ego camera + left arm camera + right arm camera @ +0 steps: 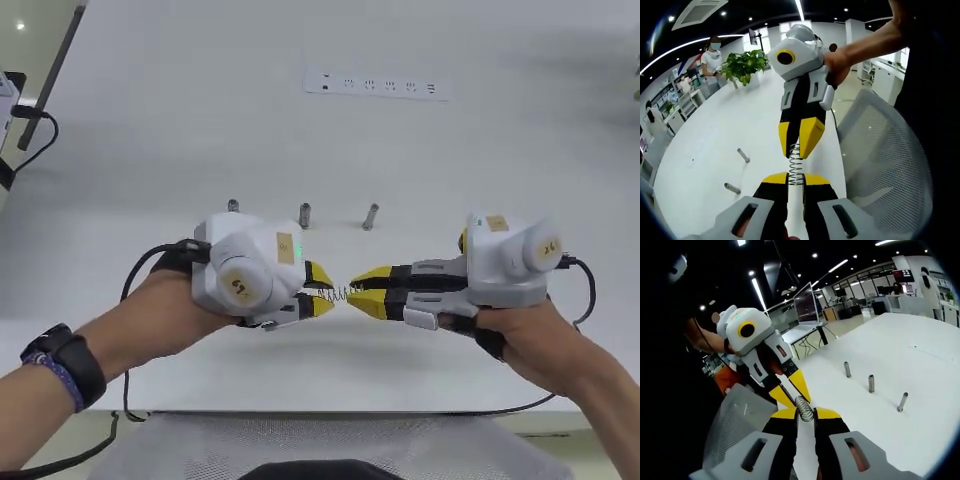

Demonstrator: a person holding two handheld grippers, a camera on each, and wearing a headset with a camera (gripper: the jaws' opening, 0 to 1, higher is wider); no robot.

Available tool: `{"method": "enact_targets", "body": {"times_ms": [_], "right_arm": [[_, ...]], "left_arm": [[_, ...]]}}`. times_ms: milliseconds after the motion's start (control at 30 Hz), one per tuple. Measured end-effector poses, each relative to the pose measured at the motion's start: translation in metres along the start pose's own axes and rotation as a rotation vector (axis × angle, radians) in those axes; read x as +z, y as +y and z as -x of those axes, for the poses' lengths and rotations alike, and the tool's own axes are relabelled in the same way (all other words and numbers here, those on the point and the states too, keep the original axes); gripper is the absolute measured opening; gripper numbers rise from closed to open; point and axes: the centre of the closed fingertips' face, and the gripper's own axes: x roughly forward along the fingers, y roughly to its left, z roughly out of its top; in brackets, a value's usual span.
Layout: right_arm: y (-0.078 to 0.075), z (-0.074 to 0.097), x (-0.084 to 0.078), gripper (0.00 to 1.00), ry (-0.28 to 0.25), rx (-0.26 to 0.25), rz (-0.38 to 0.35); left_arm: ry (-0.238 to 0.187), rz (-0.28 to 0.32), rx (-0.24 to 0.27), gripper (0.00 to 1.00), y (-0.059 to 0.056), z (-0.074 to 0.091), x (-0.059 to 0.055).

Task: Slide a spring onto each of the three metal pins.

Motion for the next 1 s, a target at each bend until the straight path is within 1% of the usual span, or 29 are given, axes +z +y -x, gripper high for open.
{"method": "enact_targets", "body": {"times_ms": [133,300,400,467,733,833,967,1000], "right_arm": [[0.000,0.001,0.002,0.10,0.003,-0.003,0.004],[0.001,0.002,0.008,0.10,0.015,-0.011,0.032],[0.004,0.003,0.014,0.09,0.021,-0.014,0.048],[0.007,0.004,0.020,0.09,0.012,-0.007,0.051],[0.009,0.006,0.029,0.09,0.035,-0.024,0.091],[0.009,0.008,0.035,0.09,0.043,-0.030,0.113],[0.007,0.009,0.037,0.09,0.064,-0.038,0.136],[0.004,0.009,0.036,0.09,0.069,-0.042,0.143]], "left_arm": [[0.002,0.003,0.000,0.02,0.001,-0.001,0.000],[-0.005,0.006,0.004,0.02,0.003,-0.002,0.003],[-0.011,0.007,0.007,0.02,0.004,-0.002,0.005],[-0.009,0.005,0.011,0.02,0.006,-0.003,0.006],[-0.030,0.014,0.011,0.02,0.010,-0.007,0.013],[-0.044,0.021,0.012,0.02,0.012,-0.010,0.017],[-0.059,0.027,0.014,0.02,0.014,-0.014,0.022],[-0.062,0.029,0.015,0.02,0.014,-0.014,0.023]]}}
